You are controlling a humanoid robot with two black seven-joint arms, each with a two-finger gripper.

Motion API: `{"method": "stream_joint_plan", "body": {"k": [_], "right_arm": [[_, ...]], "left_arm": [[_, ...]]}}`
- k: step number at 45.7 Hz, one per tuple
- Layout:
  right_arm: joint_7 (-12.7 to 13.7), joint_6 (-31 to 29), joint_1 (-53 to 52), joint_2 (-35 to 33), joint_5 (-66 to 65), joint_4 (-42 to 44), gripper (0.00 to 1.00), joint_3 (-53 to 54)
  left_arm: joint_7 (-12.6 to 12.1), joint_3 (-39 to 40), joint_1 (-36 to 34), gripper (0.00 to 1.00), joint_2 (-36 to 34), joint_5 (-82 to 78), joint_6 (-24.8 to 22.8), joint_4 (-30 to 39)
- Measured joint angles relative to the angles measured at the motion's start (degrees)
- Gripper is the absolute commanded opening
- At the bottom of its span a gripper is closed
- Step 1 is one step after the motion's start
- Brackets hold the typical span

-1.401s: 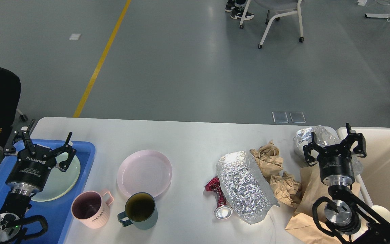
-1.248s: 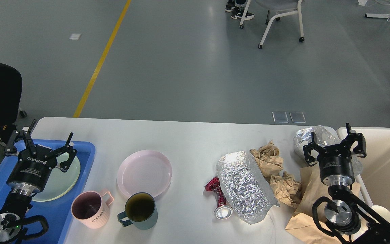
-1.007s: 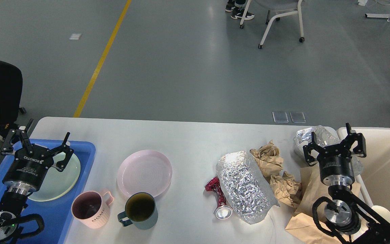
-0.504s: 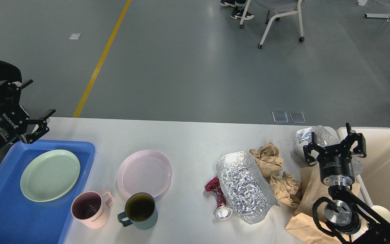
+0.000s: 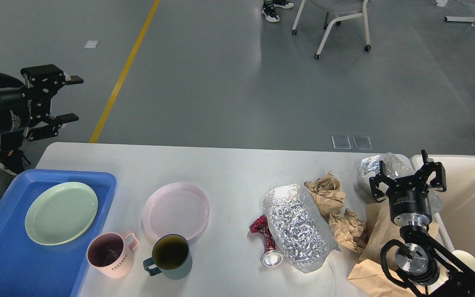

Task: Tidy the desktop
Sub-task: 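Raise the left gripper up and away from the blue tray, then lower the left gripper to the pink mug's handle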

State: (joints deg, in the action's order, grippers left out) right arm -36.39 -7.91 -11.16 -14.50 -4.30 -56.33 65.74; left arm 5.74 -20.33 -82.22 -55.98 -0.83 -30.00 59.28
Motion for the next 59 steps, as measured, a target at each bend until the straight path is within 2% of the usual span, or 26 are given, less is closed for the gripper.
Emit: {"method": "stream_joint_plan", "body": {"k": [10, 17, 22, 27, 34, 37, 43, 45, 51, 59], "right_arm": [[0.0, 0.0, 0.0, 0.0, 0.0, 0.0, 1.0, 0.0], [0.0, 0.0, 0.0, 0.0, 0.0, 0.0, 1.0, 0.0], [0.0, 0.0, 0.0, 0.0, 0.0, 0.0, 1.0, 0.0], [0.0, 0.0, 0.0, 0.0, 0.0, 0.0, 1.0, 0.0], [0.0, 0.0, 0.0, 0.0, 0.0, 0.0, 1.0, 0.0], [0.0, 0.0, 0.0, 0.0, 0.0, 0.0, 1.0, 0.0], [0.0, 0.0, 0.0, 0.0, 0.0, 0.0, 1.0, 0.0], [0.0, 0.0, 0.0, 0.0, 0.0, 0.0, 1.0, 0.0], [0.0, 0.0, 0.0, 0.0, 0.0, 0.0, 1.0, 0.0], [0.0, 0.0, 0.0, 0.0, 0.0, 0.0, 1.0, 0.0]], "left_arm": [[-0.5, -26.5, -19.3, 0.96, 10.8, 0.0, -0.6, 0.7], [-0.6, -43.6, -32.9, 0.96, 19.3, -0.5, -3.1, 5.0], [-0.7, -47.5, -40.4, 0.96, 23.3, -0.5, -5.8, 7.4], [-0.9, -49.2, -44.5, 0.96, 28.4, -0.5, -8.4, 9.3], [-0.2, -54.3, -54.0, 0.96, 34.3, -0.2, -15.3, 13.5], [1.3, -55.7, -58.0, 0.96, 36.2, 0.3, -17.6, 15.1], [7.9, -60.6, -65.8, 0.96, 40.1, 5.0, -19.2, 19.4], [9.1, -62.6, -67.8, 0.96, 41.4, 7.2, -19.4, 20.6], [10.5, -67.8, -73.6, 0.96, 47.0, 14.0, -19.9, 26.6], [11.2, -69.6, -81.5, 0.96, 51.7, 18.7, -20.1, 36.0]]}}
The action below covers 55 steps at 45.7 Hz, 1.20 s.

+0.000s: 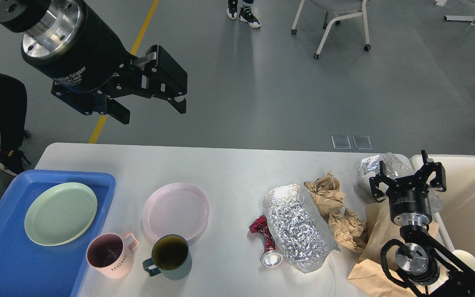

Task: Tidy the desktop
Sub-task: 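Lower the left gripper to the pink mug's handle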

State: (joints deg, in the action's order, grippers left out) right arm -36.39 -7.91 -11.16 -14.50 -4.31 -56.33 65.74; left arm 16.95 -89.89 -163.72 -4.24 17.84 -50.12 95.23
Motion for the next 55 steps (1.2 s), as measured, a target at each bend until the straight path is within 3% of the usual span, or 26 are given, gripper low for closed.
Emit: {"method": "stream_joint_plan", "body": {"k": [24, 30, 37, 41, 49, 52, 55], "right_arm": [[0.0, 0.0, 0.0, 0.0, 0.0, -0.1, 1.0, 0.0], [0.0, 0.0, 0.0, 0.0, 0.0, -0.1, 1.0, 0.0], [0.0, 0.0, 0.0, 0.0, 0.0, -0.1, 1.0, 0.0], [0.0, 0.0, 0.0, 0.0, 0.0, -0.1, 1.0, 0.0], [0.0, 0.0, 0.0, 0.0, 0.0, -0.1, 1.0, 0.0], [0.0, 0.0, 0.0, 0.0, 0.0, -0.1, 1.0, 0.0], [0.0, 0.0, 0.0, 0.0, 0.0, -0.1, 1.0, 0.0]], "left_arm": [[0.0, -7.4, 1.7, 0.96, -2.8, -0.3, -1.2, 3.6], [-0.6, -7.5, 5.6, 0.91, -2.8, -0.5, -1.4, 3.6], [-1.8, -7.0, 15.8, 0.91, -3.1, -1.6, 1.7, 3.6], [-4.9, -6.0, 20.5, 0.91, -5.0, -1.7, 6.3, 3.4], [-18.1, -0.5, 32.0, 0.91, -10.2, -1.8, 21.3, 3.0], [-21.9, 1.3, 35.8, 0.94, -11.8, -1.9, 24.6, 2.9], [-23.7, 2.3, 38.6, 0.96, -13.7, -1.9, 25.8, 2.4]]}}
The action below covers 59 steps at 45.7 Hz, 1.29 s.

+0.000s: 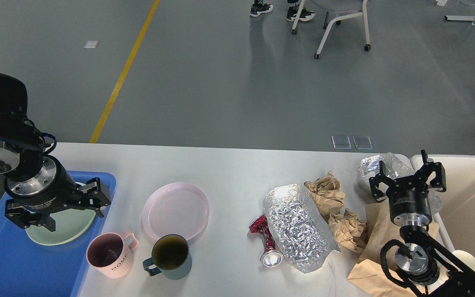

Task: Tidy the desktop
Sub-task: 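Lower the left gripper to the pink mug's handle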

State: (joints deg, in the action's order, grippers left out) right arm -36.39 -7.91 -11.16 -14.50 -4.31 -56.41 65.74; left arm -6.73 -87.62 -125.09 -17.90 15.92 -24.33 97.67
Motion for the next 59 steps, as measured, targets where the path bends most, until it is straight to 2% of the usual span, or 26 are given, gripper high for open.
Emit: {"method": "stream_joint_plan", "body": {"k": [6, 12, 13, 19, 23, 33, 48, 59], "right_arm": [[0.0, 0.0, 0.0, 0.0, 0.0, 0.0, 1.0, 0.0], [0.0, 0.0, 0.0, 0.0, 0.0, 0.0, 1.0, 0.0], [0.0, 0.0, 0.0, 0.0, 0.0, 0.0, 1.0, 0.0], [0.0, 0.0, 0.0, 0.0, 0.0, 0.0, 1.0, 0.0], [0.0, 0.0, 0.0, 0.0, 0.0, 0.0, 1.0, 0.0], [0.0, 0.0, 0.0, 0.0, 0.0, 0.0, 1.0, 0.0], [0.0, 0.0, 0.0, 0.0, 0.0, 0.0, 1.0, 0.0], [0.0, 0.0, 0.0, 0.0, 0.0, 0.0, 1.0, 0.0]], "left_arm": [[0.6, 0.5, 4.0, 0.96, -4.4, 0.2, 0.4, -4.4], [4.9, 2.0, 9.2, 0.96, -9.0, 0.3, 0.3, -7.1], [7.0, 3.6, 12.6, 0.95, -10.0, 0.5, 0.4, -8.2], [8.6, 7.3, 21.5, 0.94, -10.3, 0.8, 1.0, -11.6], [8.7, 9.5, 25.6, 0.94, -10.1, 0.8, 2.2, -12.5], [8.7, 10.6, 30.3, 0.93, -7.8, 0.6, 7.6, -12.6], [8.4, 9.8, 32.8, 0.89, -7.0, 0.7, 11.4, -12.6], [5.2, 9.7, 33.5, 0.89, -7.0, 0.7, 13.9, -12.7]]}}
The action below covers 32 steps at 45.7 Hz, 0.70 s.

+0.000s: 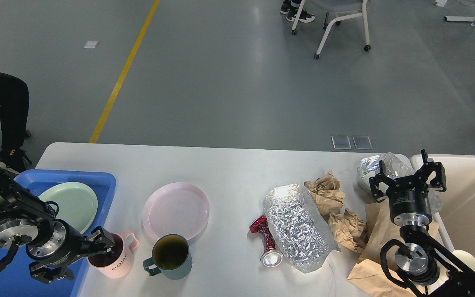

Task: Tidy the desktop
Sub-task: 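Lower the left gripper to the pink mug's handle, then close the left gripper on the pink mug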

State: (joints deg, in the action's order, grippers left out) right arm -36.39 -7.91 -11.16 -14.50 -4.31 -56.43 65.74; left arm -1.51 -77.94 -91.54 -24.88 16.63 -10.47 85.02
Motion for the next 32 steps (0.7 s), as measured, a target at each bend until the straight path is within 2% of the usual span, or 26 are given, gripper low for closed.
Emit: {"method": "stream_joint_plan", "body": {"k": [8, 13, 21, 30, 32], "right_arm": [[0.0, 0.0, 0.0, 0.0, 0.0, 0.0, 1.0, 0.0], [0.0, 0.0, 0.0, 0.0, 0.0, 0.0, 1.0, 0.0], [0.0, 0.0, 0.0, 0.0, 0.0, 0.0, 1.0, 0.0], [0.0, 0.0, 0.0, 0.0, 0.0, 0.0, 1.0, 0.0], [0.0, 0.0, 0.0, 0.0, 0.0, 0.0, 1.0, 0.0]], "left_arm": [[-0.2, 1.2, 3.8, 0.89, 1.3, 0.1, 6.2, -1.2], [-0.2, 2.8, 5.0, 0.86, 1.9, 0.1, 7.6, -2.1], [0.0, 4.1, 5.2, 0.6, 2.0, 0.1, 7.8, -2.6], [-0.2, 4.5, 5.6, 0.49, 2.0, 0.0, 7.7, -2.7], [-0.2, 4.5, 5.6, 0.43, 1.9, 0.0, 7.7, -2.8]]}}
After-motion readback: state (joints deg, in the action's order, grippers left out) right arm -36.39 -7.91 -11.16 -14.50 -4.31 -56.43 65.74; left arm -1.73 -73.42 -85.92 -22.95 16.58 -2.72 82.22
